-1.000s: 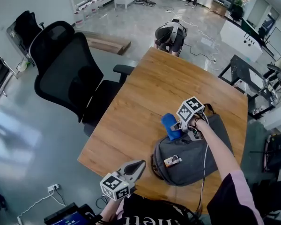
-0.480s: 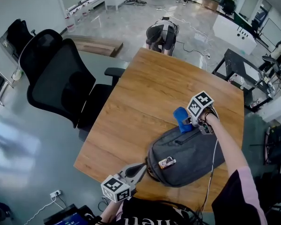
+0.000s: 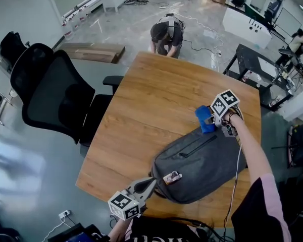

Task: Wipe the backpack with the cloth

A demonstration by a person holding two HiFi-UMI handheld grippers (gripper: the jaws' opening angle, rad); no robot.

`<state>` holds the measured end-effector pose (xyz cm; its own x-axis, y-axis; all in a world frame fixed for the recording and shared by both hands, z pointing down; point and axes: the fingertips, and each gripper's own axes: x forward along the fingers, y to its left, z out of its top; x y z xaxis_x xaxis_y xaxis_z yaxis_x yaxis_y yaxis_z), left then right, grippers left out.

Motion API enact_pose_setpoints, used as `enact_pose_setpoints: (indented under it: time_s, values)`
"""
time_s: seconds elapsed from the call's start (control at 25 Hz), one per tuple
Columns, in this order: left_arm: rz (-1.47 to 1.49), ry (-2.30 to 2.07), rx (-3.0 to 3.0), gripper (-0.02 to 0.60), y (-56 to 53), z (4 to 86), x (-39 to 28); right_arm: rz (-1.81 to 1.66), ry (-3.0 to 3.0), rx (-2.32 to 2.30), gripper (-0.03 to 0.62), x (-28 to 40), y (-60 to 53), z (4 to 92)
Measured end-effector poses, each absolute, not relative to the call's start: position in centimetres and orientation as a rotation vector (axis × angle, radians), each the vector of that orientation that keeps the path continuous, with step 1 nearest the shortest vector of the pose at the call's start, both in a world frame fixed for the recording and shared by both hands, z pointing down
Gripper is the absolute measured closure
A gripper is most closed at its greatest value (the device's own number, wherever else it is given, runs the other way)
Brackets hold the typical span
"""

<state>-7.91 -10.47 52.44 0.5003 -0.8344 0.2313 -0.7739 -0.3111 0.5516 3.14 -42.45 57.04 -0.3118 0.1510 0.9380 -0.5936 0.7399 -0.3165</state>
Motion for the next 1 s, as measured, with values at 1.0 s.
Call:
enact_pose_setpoints:
  time_s: [1.0]
  values:
    - [-0.053,-1.263,2.175,0.583,-12.8,51.2,-4.2,0.264,-1.923,0.483,0.516,15.1,-52.0,55.0]
